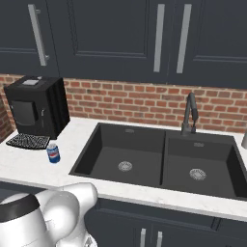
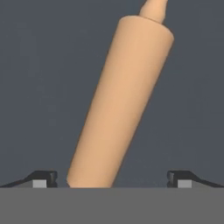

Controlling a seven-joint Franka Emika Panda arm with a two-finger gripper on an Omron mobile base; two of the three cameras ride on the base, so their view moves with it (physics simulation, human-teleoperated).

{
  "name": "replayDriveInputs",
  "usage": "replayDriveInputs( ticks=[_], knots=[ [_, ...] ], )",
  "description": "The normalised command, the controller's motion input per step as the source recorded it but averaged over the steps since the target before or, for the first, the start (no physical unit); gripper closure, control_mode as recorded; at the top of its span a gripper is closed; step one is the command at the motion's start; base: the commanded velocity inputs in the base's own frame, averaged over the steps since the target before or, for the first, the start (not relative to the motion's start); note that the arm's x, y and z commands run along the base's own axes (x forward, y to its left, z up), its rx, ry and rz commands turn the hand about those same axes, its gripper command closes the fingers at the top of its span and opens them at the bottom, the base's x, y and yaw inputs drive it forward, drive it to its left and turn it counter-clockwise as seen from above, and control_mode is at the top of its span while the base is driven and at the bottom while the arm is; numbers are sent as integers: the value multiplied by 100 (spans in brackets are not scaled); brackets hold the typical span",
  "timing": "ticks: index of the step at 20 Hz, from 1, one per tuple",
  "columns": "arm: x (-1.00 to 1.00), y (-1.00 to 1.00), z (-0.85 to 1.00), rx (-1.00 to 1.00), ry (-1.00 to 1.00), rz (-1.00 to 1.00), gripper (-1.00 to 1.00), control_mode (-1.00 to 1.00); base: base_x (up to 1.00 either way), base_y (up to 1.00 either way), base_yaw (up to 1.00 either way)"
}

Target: Pick the rolling pin from the drawer and place it on the counter.

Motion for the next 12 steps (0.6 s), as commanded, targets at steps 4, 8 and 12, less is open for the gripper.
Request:
replayDriveInputs(
  ticks=[4, 8, 12],
  knots=[
    [-7, -8, -4, 0, 0, 0, -100, -100, 0, 0, 0],
    [1, -7, -7, 0, 0, 0, -100, -100, 0, 0, 0],
    [24, -4, -2, 0, 0, 0, -100, -100, 0, 0, 0]
  ],
)
